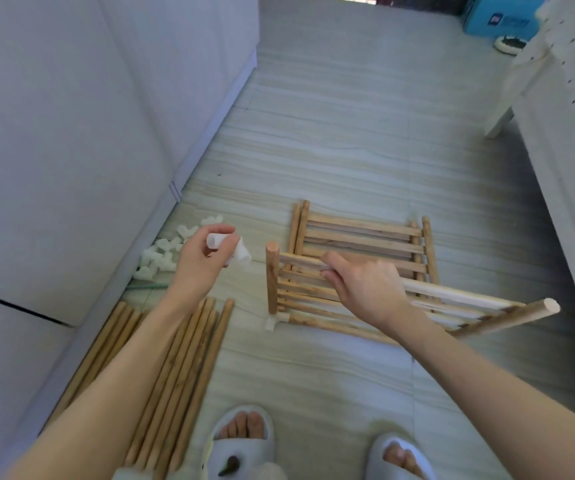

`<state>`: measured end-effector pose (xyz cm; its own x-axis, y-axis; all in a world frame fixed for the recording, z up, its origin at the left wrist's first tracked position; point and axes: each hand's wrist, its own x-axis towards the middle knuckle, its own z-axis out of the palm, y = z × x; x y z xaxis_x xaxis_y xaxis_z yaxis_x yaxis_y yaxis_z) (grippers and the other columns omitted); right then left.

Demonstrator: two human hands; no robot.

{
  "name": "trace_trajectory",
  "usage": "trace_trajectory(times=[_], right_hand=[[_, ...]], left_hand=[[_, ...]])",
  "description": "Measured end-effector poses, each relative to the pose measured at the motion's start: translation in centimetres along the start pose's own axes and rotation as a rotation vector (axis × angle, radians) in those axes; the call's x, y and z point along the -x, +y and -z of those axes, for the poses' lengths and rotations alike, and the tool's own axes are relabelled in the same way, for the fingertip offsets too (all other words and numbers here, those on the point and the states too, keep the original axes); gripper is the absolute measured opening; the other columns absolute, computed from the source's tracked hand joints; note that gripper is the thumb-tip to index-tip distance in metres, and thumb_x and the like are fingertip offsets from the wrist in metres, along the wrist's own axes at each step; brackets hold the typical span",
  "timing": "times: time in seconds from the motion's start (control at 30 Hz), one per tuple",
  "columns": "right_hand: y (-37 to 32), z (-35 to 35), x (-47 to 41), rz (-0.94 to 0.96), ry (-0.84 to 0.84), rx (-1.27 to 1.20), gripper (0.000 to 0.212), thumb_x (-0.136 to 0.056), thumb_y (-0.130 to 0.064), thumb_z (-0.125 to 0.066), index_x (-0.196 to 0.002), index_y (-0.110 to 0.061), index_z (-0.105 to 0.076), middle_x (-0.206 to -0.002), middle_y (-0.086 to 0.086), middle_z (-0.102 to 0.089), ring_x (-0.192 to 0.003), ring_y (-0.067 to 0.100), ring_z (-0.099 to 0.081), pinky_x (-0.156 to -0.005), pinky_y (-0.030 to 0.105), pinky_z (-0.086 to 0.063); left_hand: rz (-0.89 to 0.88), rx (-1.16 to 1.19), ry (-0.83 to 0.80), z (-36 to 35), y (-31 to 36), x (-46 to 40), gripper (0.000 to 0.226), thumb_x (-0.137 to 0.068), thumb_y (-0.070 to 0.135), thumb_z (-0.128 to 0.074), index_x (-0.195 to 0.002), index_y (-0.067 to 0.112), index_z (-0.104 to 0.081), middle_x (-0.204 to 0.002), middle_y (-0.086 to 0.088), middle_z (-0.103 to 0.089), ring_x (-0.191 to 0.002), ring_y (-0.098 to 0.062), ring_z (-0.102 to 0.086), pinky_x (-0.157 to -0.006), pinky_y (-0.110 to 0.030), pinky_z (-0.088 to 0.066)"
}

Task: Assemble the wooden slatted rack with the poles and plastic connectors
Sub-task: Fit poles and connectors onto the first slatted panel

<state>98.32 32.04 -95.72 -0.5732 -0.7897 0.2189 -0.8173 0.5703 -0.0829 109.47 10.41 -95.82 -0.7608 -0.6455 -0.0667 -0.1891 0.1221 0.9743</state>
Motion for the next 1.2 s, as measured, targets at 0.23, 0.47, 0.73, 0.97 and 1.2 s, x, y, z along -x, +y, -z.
trace_trajectory(times=[0.23,0.47,0.73,0.97,1.2], right_hand=[[-0.8,0.2,1.1,0.006,0.012,-0.065,0.025,-0.091,-0.034,-0.04,-0.085,-0.018,-0.058,-0.065,-0.005,-0.06,-0.044,0.023,-0.055,-0.035,0.021,-0.025],[-0.6,-0.4,1.9,0.008,-0.06,-0.083,0.037,-0.094,-0.041,-0.024,-0.097,-0.018,-0.053,-0.083,0.0,-0.064,-0.062,0.032,-0.061,-0.044,0.027,-0.032],[-0.6,-0.3,1.6,0.013,-0.045,-0.056,0.046,-0.092,-0.043,-0.018,-0.096,-0.018,-0.057,-0.078,-0.002,-0.064,-0.056,0.029,-0.059,-0.042,0.023,-0.027],[-0.5,-0.2,1.6,0.029,-0.056,-0.066,0.034,-0.098,-0.037,-0.03,-0.104,-0.017,-0.056,-0.09,-0.002,-0.065,-0.068,0.03,-0.062,-0.047,0.026,-0.03],[-0.7,0.0,1.5,0.028,-0.037,-0.076,0.025,-0.095,-0.031,-0.04,-0.096,-0.015,-0.058,-0.077,-0.001,-0.064,-0.056,0.029,-0.059,-0.043,0.02,-0.02]], left_hand=[[-0.067,0.019,-0.088,0.0,3.2,2.0,0.012,-0.093,0.022,-0.056,-0.102,0.023,-0.064,-0.103,0.007,-0.064,-0.081,0.001,-0.059,-0.064,-0.008,-0.045],[0.122,0.395,-0.059,-1.0,4.0,2.6,0.003,-0.098,0.017,-0.047,-0.096,0.018,-0.05,-0.118,-0.024,-0.058,-0.098,-0.028,-0.064,-0.099,-0.045,-0.046],[-0.05,0.369,-0.135,-2.2,4.7,3.1,0.007,-0.098,0.013,-0.044,-0.1,0.017,-0.048,-0.088,-0.004,-0.074,-0.09,-0.02,-0.069,-0.071,-0.027,-0.055],[-0.046,0.453,-0.182,-2.4,5.4,2.9,0.03,-0.103,0.014,-0.028,-0.11,0.013,-0.057,-0.074,-0.001,-0.065,-0.08,-0.02,-0.059,-0.063,-0.025,-0.049],[0.017,0.361,-0.245,-2.3,5.3,2.4,0.026,-0.098,0.033,-0.04,-0.111,0.02,-0.058,-0.091,-0.002,-0.064,-0.101,-0.022,-0.057,-0.091,-0.034,-0.046]])
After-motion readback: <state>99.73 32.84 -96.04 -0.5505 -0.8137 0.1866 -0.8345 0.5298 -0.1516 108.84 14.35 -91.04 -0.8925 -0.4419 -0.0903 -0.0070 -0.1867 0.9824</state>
